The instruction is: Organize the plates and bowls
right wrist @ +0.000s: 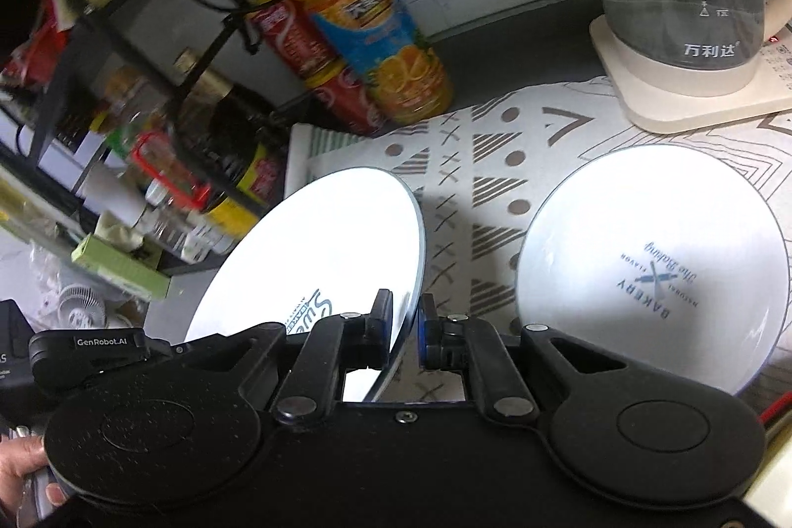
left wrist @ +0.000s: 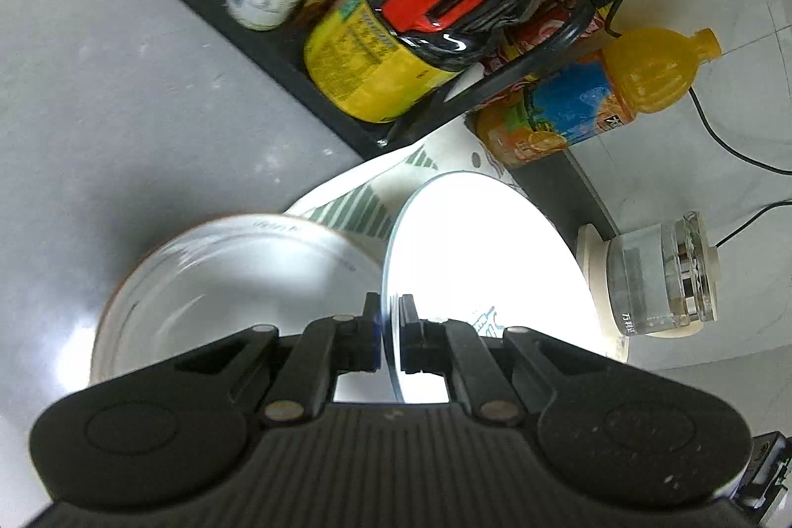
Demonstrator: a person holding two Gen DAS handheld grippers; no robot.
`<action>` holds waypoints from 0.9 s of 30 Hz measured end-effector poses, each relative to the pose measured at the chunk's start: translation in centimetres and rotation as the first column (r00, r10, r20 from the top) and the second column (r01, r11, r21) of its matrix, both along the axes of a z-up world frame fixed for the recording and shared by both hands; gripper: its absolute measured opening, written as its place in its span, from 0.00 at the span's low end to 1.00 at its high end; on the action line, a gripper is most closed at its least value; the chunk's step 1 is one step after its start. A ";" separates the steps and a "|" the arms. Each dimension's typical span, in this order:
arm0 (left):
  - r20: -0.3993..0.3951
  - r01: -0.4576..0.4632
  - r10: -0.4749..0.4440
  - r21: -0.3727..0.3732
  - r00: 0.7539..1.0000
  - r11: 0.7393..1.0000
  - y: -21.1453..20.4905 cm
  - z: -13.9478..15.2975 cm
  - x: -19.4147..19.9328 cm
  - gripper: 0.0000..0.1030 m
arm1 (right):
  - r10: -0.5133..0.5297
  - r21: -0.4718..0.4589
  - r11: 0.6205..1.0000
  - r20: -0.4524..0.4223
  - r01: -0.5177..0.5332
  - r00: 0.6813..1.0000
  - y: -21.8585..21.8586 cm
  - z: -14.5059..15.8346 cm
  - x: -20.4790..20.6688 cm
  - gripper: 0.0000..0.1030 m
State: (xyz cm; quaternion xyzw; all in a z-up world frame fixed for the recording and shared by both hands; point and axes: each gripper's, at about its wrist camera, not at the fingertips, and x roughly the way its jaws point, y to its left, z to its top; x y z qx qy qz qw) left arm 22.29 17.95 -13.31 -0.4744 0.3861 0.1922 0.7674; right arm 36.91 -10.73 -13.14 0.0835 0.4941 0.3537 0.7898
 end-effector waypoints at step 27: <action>-0.094 -0.175 0.173 -0.023 0.981 0.984 -0.1 -2.2 -8.8 0.05 | 0.214 -0.054 0.975 -0.012 -0.215 0.977 3.8 -1.6 -4.4 0.10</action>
